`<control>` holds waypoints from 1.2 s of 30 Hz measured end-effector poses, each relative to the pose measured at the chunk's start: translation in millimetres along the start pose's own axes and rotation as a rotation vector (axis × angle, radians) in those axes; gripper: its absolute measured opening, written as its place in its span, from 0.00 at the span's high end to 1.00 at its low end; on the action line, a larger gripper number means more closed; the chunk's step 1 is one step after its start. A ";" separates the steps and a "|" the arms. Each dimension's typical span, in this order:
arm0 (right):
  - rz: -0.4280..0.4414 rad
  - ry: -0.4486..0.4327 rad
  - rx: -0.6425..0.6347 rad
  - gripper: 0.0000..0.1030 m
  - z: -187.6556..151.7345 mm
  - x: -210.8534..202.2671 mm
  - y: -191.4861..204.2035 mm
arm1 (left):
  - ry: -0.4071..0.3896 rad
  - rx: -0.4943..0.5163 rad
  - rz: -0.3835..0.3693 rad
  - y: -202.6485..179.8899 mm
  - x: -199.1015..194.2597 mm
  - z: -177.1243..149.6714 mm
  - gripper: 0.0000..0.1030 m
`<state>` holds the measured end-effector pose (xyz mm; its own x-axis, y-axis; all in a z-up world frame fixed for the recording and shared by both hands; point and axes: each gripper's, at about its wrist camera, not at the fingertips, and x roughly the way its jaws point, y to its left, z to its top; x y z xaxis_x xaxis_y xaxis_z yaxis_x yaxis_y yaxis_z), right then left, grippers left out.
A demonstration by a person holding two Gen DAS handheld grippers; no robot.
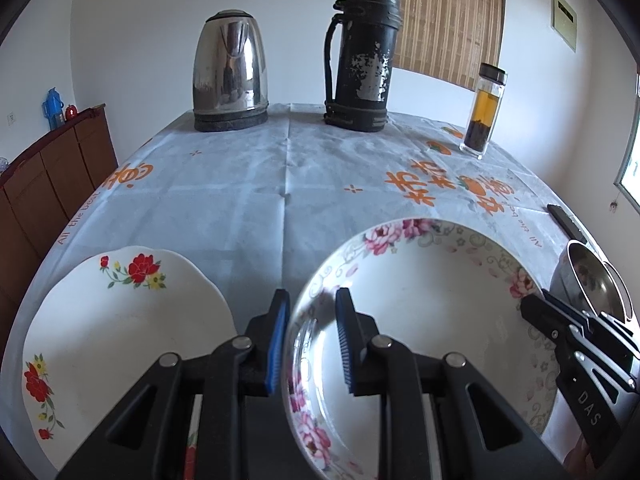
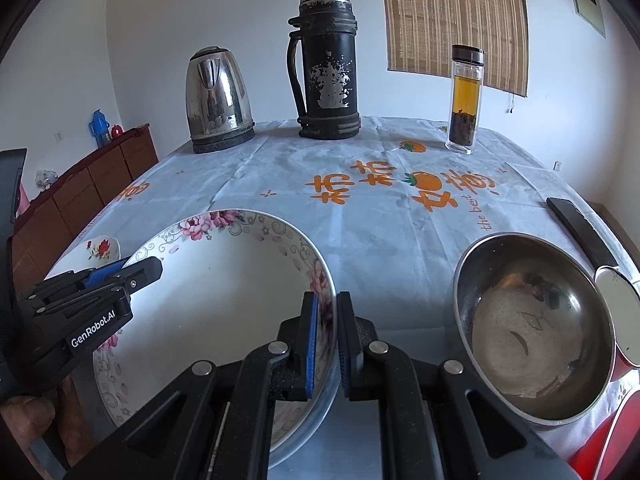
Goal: Organize plates and bowls
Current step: 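Lower the pink-floral plate onto the blue-patterned plate, stacking them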
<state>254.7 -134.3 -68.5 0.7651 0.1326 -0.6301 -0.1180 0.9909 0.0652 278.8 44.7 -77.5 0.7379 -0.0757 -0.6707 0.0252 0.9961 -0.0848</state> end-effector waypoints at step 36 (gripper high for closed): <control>-0.102 0.017 -0.077 0.85 -0.1 3.6 13.7 | 0.015 -0.005 -0.014 -0.4 3.0 -1.9 0.80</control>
<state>255.8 -120.2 -70.0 0.7646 0.0304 -0.6437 -0.0891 0.9943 -0.0588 279.8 44.0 -80.8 0.7274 -0.0903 -0.6802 0.0318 0.9947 -0.0981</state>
